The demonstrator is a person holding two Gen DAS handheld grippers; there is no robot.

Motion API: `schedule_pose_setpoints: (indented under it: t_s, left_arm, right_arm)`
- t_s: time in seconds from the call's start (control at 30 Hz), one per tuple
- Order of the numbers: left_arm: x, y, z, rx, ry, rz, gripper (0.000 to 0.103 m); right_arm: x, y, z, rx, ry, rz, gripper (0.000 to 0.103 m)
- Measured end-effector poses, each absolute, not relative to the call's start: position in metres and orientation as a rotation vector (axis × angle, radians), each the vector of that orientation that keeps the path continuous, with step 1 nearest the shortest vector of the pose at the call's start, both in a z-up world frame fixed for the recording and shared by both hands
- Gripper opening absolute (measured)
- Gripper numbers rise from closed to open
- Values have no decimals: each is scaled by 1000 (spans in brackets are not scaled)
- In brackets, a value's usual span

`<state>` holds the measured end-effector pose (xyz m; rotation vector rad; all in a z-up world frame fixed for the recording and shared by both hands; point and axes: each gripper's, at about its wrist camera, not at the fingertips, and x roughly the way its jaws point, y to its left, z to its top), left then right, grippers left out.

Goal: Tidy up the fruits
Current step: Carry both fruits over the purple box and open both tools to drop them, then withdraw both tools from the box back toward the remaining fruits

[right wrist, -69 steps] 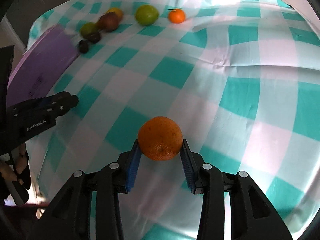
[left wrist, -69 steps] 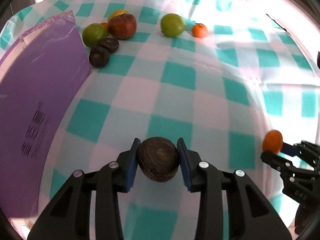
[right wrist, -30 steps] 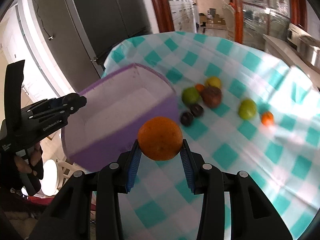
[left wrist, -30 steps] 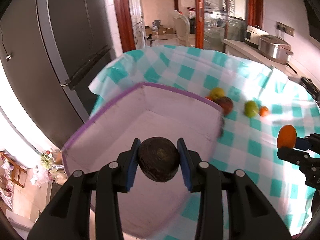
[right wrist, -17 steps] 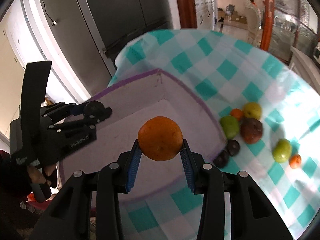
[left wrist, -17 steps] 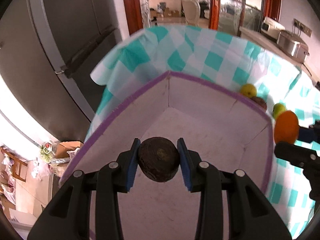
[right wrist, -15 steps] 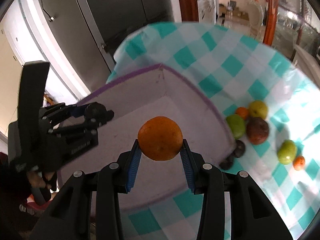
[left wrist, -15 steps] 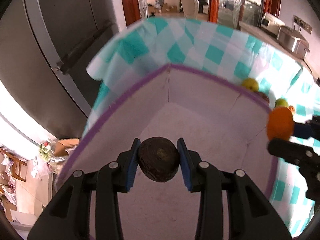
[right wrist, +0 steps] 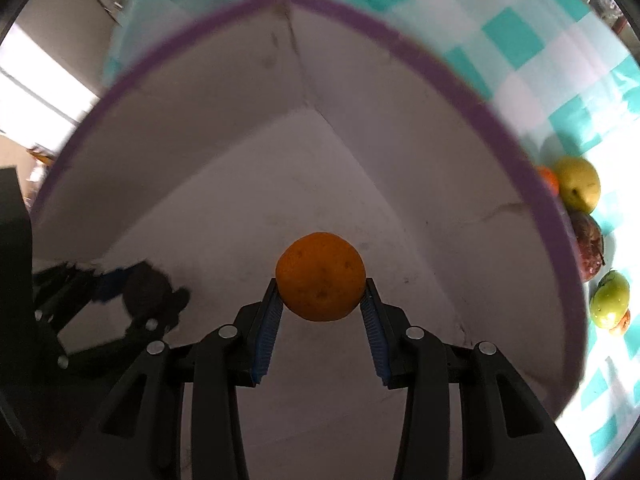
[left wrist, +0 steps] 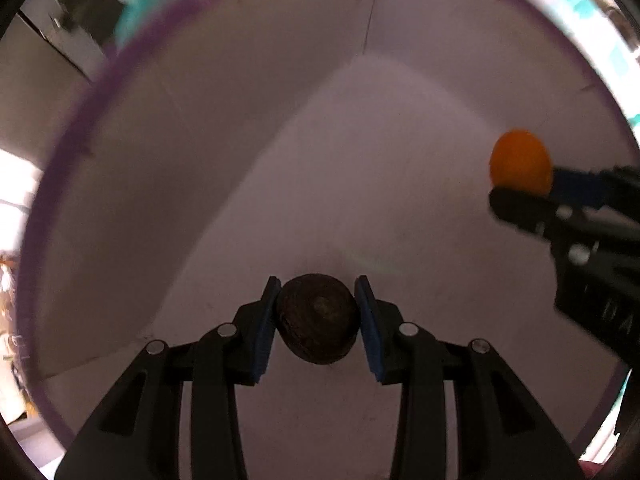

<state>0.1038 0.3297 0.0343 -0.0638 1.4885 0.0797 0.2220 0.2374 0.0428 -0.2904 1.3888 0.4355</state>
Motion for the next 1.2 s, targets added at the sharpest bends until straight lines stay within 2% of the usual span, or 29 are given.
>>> schedule_pose_setpoints:
  t_s: [0.17, 0.2, 0.23, 0.27, 0.33, 0.4, 0.53, 0.57, 0.67, 0.73, 0.83, 0.9, 1.03, 1.2]
  left_arm:
    - [109, 333, 23, -70, 1549, 99, 45]
    - [109, 334, 23, -68, 1551, 103, 52]
    - [108, 334, 22, -68, 1555, 105, 63]
    - [107, 335, 21, -66, 1562, 114, 67]
    - [104, 337, 24, -73, 1549, 128, 72]
    - [103, 338, 33, -75, 1507, 146, 75]
    - [90, 340, 78, -66, 1293, 221, 75]
    - [81, 339, 98, -67, 1207, 244, 76]
    - [53, 328, 152, -49, 955, 284, 87]
    - [24, 311, 189, -17, 769, 301, 102]
    - [-4, 267, 229, -5, 587, 252, 102]
    - [-28, 236, 243, 10, 541, 189, 102]
    - [-44, 156, 247, 95, 603, 35, 102]
    - [-75, 61, 227, 217, 699, -166, 102]
  right_arm:
    - [233, 243, 29, -274, 1482, 407, 43]
    - [233, 242, 28, -270, 1493, 395, 46]
    - [232, 241, 28, -264, 1496, 392, 55]
    - [231, 239, 30, -250, 1493, 396, 66]
    - [227, 235, 38, -219, 1452, 414, 73]
    - [219, 231, 48, -199, 1395, 431, 73]
    - [187, 217, 85, -122, 1255, 523, 74]
    - [170, 210, 104, -97, 1180, 565, 77]
    - [125, 181, 148, -65, 987, 626, 85]
    - [92, 152, 173, -60, 858, 626, 88]
    - [63, 109, 205, -46, 787, 579, 88]
    - [40, 68, 215, -26, 763, 495, 88]
    - [0, -11, 220, 26, 754, 325, 88]
    - [-60, -98, 197, 99, 778, 180, 88]
